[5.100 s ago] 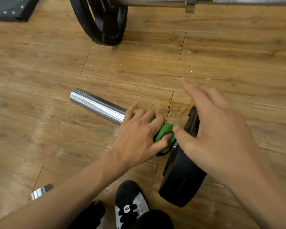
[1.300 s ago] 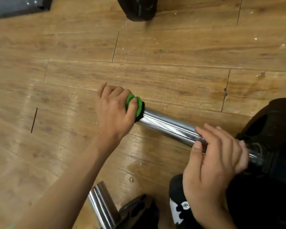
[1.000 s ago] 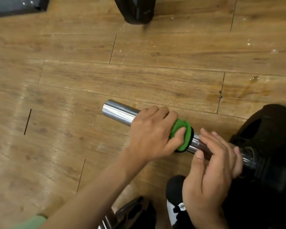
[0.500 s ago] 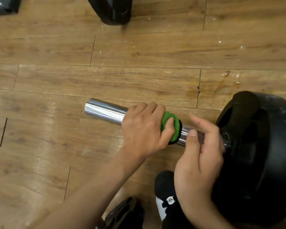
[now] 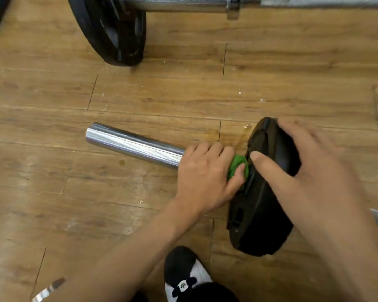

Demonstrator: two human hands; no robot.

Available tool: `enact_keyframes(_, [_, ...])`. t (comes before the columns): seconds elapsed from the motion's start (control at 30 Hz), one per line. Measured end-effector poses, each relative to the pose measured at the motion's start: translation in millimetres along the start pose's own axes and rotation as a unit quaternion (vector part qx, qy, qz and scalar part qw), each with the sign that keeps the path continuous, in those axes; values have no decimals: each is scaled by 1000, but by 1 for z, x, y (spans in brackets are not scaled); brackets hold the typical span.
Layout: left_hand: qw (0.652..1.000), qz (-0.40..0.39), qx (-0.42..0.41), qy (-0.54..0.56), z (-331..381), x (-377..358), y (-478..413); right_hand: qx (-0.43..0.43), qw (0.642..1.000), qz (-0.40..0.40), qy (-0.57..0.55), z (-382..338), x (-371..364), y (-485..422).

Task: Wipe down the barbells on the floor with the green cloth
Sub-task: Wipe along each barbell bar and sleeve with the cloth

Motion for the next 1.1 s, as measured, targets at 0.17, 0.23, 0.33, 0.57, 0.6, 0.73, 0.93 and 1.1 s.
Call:
enact_keyframes(0.17, [998,-36,-11,-50,-69,19,-5,-40,991,5,-130,8,-14,1])
enact_keyframes(0.23, [996,-37,35,-67,-112,35,-2,-48,984,41,-167,6,-16,6])
enact_keyframes(0.33, [994,-46,85,-58,-141,50,4,-54,977,74,-193,4,-22,17])
enact_keyframes(0.57, [997,-78,-18,-2,-3,9,3,-44,986,80,-138,0,-19,26])
enact_keyframes(0.6, [997,-74,-34,1,6,6,3,-46,988,61,-132,1,-20,24])
enact_keyframes(0.73, [991,-84,-102,7,-22,13,12,-50,987,43,-146,4,-23,25])
enact_keyframes(0.93, [996,-12,-29,-81,-162,55,32,-43,990,40,-127,3,-27,27])
enact_keyframes(1.1, [993,-45,75,-78,-204,69,34,-36,987,57,-146,2,-29,27])
Point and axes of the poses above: each hand's wrist, its own y-axis away from the middle knuckle, its own x-axis out of the back of the hand, z = x × y, the point moved 3 cm from there along -y, towards the middle knuckle, and after that the axes turned 2 degrees about z, right-handed, at the moved point
